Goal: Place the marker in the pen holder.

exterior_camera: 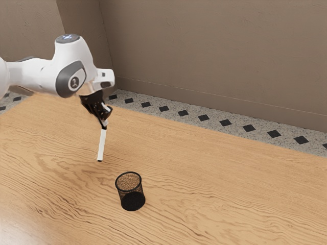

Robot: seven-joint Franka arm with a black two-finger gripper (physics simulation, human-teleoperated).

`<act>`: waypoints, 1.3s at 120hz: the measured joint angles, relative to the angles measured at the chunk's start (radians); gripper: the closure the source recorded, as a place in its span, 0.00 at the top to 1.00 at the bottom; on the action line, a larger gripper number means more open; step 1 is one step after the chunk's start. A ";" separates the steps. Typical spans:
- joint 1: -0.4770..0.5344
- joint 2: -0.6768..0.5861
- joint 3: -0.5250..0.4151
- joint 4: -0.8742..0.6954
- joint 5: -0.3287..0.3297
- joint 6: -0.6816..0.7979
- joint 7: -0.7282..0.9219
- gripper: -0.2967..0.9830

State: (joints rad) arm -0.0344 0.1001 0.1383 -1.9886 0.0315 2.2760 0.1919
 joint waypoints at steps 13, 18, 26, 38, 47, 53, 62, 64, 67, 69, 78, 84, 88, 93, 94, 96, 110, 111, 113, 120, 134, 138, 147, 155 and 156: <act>-0.044 -0.080 0.000 -0.030 -0.001 -0.057 -0.010 0.15; -0.062 -0.110 0.001 -0.046 -0.002 -0.076 -0.014 0.15; -0.092 -0.146 0.000 -0.062 -0.003 -0.107 -0.023 0.15; -0.149 -0.186 -0.002 -0.080 -0.005 -0.143 -0.037 0.15; -0.168 -0.221 -0.014 -0.091 -0.007 -0.166 -0.046 0.15; -0.168 -0.238 -0.033 -0.094 -0.008 -0.180 -0.052 0.15; -0.173 -0.246 -0.058 -0.098 -0.009 -0.198 -0.063 0.15; -0.174 -0.246 -0.063 -0.099 -0.009 -0.201 -0.066 0.15; -0.175 -0.246 -0.069 -0.102 -0.010 -0.205 -0.069 0.15; -0.175 -0.246 -0.072 -0.104 -0.009 -0.208 -0.072 0.15; -0.175 -0.242 -0.078 -0.118 -0.010 -0.217 -0.081 0.15; -0.173 -0.239 -0.079 -0.130 -0.010 -0.222 -0.087 0.15; -0.172 -0.236 -0.080 -0.138 -0.010 -0.224 -0.091 0.15; -0.170 -0.226 -0.080 -0.146 -0.011 -0.227 -0.096 0.15; -0.170 -0.223 -0.080 -0.147 -0.011 -0.227 -0.097 0.15; -0.169 -0.217 -0.080 -0.149 -0.011 -0.228 -0.100 0.15; -0.165 -0.174 -0.080 -0.154 -0.013 -0.233 -0.114 0.18; -0.165 -0.172 -0.080 -0.154 -0.014 -0.233 -0.115 0.19; -0.164 -0.169 -0.080 -0.156 -0.015 -0.234 -0.117 0.20; -0.163 -0.159 -0.080 -0.159 -0.017 -0.236 -0.125 0.29; -0.162 -0.162 -0.080 -0.140 -0.011 -0.243 -0.135 0.48; -0.162 -0.165 -0.079 -0.108 -0.010 -0.257 -0.133 0.52; -0.160 -0.176 -0.072 0.053 -0.008 -0.352 -0.105 0.60; -0.152 -0.194 -0.055 0.196 -0.007 -0.451 -0.061 0.64; -0.149 -0.195 -0.054 0.210 -0.006 -0.462 -0.054 0.65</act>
State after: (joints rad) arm -0.1837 -0.0952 0.0847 -1.7784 0.0251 1.8138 0.1381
